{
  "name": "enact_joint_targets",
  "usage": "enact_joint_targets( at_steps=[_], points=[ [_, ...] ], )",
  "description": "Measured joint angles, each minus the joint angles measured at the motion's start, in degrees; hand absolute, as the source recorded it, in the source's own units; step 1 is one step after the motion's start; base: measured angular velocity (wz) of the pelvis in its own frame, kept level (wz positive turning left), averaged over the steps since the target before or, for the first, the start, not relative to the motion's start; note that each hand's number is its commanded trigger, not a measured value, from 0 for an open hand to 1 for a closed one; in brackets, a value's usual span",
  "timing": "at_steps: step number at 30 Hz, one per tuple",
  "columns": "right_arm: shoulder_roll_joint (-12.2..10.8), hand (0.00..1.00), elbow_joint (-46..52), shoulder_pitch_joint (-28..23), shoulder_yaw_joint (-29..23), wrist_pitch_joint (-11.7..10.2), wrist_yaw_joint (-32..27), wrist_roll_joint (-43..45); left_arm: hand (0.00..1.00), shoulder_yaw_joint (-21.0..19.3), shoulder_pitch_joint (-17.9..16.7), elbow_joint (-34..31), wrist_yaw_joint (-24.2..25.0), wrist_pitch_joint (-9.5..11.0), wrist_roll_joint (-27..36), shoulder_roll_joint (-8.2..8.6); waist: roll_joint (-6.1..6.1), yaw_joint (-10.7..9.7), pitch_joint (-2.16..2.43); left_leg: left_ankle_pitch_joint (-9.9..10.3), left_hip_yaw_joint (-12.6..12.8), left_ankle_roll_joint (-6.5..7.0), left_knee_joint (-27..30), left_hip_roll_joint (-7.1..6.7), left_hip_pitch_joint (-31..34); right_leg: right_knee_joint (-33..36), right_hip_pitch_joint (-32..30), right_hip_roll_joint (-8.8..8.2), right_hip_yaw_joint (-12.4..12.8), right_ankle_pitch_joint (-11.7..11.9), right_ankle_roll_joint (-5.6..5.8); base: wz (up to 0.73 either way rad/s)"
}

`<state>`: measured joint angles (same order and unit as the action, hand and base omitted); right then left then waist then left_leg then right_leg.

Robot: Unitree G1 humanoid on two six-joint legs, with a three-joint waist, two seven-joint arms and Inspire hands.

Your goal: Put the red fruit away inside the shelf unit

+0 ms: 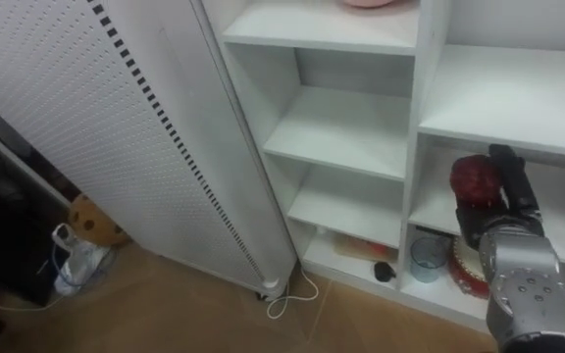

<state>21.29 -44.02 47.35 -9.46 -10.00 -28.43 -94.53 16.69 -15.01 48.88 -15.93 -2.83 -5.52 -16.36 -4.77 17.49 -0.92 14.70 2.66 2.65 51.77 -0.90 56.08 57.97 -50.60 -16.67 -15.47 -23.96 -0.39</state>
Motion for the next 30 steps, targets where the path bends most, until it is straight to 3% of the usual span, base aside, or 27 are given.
enact_joint_targets(
  at_steps=[6,12,30],
  points=[
    [0.0,0.0,0.28,0.0,-0.01,-1.0,-2.23,0.02,0.0,0.0,-0.25,-0.7,-0.26,1.33,-0.32,0.11,-0.42,-0.23,0.02,0.16,0.38,0.26,-0.1,0.06,-0.66,-0.09,0.36,0.02,0.45,-0.11,0.21,-0.01],
    [0.27,0.0,0.69,0.0,-0.97,-3.75,-3.5,0.01,0.0,0.02,-0.44,-0.72,-1.41,2.07,-0.32,0.11,-0.62,-0.37,0.01,0.19,0.39,0.27,-0.15,0.07,-0.78,-0.13,0.42,0.03,0.48,-0.22,0.4,0.0],
    [1.11,0.0,1.36,0.0,-2.6,-4.26,-6.98,-0.08,0.0,0.3,-1.23,-0.71,-2.44,3.17,-0.29,1.65,-0.56,-1.55,-0.05,0.27,0.46,0.19,-1.3,0.28,-1.76,-1.8,1.32,1.25,1.26,-0.02,1.01,-0.01]
  ],
)
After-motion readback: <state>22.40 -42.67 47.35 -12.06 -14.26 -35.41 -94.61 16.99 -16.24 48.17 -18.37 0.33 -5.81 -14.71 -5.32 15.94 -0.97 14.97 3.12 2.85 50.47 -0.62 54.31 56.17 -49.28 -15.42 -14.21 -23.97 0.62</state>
